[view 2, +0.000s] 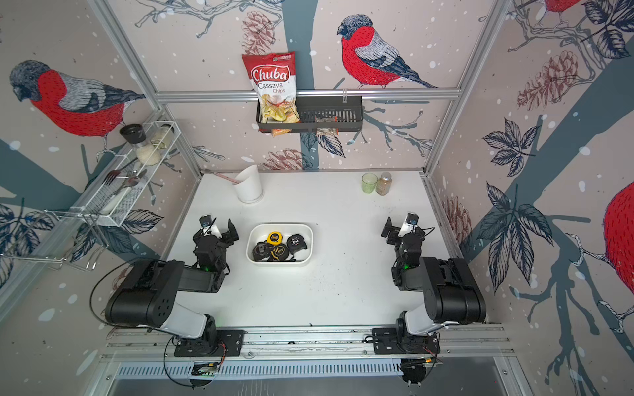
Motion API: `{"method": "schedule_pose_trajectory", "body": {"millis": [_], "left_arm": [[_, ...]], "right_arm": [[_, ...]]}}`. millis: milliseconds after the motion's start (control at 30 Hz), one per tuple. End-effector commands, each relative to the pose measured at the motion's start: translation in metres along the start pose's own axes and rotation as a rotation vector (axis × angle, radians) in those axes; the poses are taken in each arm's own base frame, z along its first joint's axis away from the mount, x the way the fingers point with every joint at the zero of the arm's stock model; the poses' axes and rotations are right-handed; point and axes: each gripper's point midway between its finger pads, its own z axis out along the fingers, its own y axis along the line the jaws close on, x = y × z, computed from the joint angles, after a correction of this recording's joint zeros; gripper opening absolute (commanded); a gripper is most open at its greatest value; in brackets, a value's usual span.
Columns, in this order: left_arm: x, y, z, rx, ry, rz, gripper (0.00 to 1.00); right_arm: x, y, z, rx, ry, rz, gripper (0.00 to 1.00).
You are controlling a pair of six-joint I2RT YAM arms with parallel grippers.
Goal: Take the tape measure out of the storage box
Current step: Pick up the tape measure from the storage box.
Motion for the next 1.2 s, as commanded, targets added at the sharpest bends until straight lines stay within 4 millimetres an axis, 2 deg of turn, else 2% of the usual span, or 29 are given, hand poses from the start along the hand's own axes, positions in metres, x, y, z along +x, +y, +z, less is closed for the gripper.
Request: {"method": "schedule_pose_trajectory", "body": {"millis": [0,667,733,800,867,933,1000,1100,1167], "left_arm": [[-0.007,-0.001,0.000,0.006,-0.027,-0.005,0.98],[-0.011,-0.001,-0.001,0.007,-0.043,-0.009,0.98],[-0.017,-0.005,0.001,0.024,-0.023,0.004,0.97],[-0.025,-0.006,0.010,0.001,0.060,0.024,0.97],[-0.046,-0.010,0.013,0.010,0.089,0.022,0.96],[-0.062,-0.018,0.012,0.047,0.115,0.021,0.96],[-0.072,-0.021,0.012,0.054,0.174,-0.006,0.96],[-0.090,-0.038,0.010,0.107,0.263,-0.076,0.94],[-0.105,-0.058,0.005,0.190,0.310,-0.146,0.95]], "right_arm": [[-0.009,0.000,0.000,0.001,-0.035,-0.010,1.00],[-0.009,0.000,0.000,0.001,-0.033,-0.010,1.00],[-0.026,-0.003,-0.001,0.049,-0.071,-0.013,1.00],[-0.034,-0.001,0.003,0.064,-0.011,-0.021,1.00],[-0.042,0.002,0.003,0.062,0.022,-0.023,1.00],[-0.048,0.011,0.000,0.030,0.038,-0.040,1.00],[-0.066,0.021,-0.006,0.008,0.022,-0.042,1.00],[-0.093,0.041,-0.013,-0.069,-0.004,0.079,1.00],[-0.106,0.062,-0.012,-0.143,0.021,0.180,1.00]]}}
